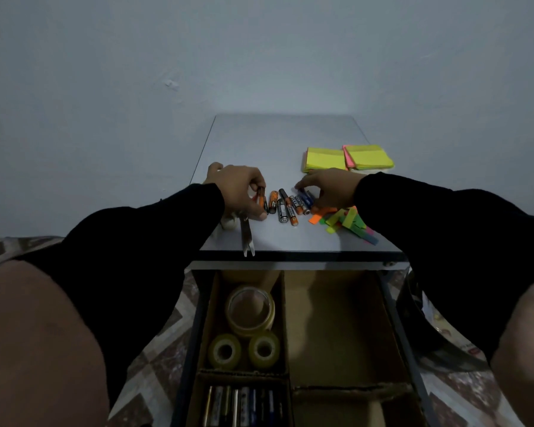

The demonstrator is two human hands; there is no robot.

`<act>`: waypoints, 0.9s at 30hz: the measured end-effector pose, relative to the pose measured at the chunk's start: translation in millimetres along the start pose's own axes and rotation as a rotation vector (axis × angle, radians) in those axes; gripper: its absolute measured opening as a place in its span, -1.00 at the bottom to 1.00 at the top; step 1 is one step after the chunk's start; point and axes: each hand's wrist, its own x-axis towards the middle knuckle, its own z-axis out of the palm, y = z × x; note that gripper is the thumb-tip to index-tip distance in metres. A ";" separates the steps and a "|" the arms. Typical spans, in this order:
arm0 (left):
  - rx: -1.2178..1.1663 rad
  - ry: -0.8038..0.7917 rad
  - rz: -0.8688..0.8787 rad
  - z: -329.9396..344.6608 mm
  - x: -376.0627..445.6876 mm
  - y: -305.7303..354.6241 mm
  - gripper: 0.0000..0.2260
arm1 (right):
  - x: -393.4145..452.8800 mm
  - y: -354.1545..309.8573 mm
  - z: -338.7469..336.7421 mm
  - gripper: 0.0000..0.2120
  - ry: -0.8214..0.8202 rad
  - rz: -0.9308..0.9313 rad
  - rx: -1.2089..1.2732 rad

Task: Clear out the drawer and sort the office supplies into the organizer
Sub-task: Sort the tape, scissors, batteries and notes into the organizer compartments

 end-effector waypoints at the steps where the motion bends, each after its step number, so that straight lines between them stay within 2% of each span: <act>1: -0.015 0.008 0.007 -1.9 1.1 1.4 -0.46 | 1.6 0.4 1.0 -0.47 0.012 0.015 0.025; 5: 0.093 -0.069 0.023 -2.0 7.1 12.6 -0.35 | 2.5 -1.6 3.5 -0.49 0.063 0.029 0.037; 10: 0.212 -0.160 -0.008 1.0 16.0 22.5 -0.35 | -7.8 -10.3 -3.0 -0.50 0.171 -0.003 0.130; 14: 0.223 -0.180 -0.016 2.0 17.5 24.1 -0.39 | -14.7 -23.5 0.4 -0.46 0.119 -0.046 0.087; 27: 0.163 -0.087 -0.057 9.0 18.7 17.5 -0.55 | -8.4 -34.4 4.8 -0.39 0.027 -0.024 0.054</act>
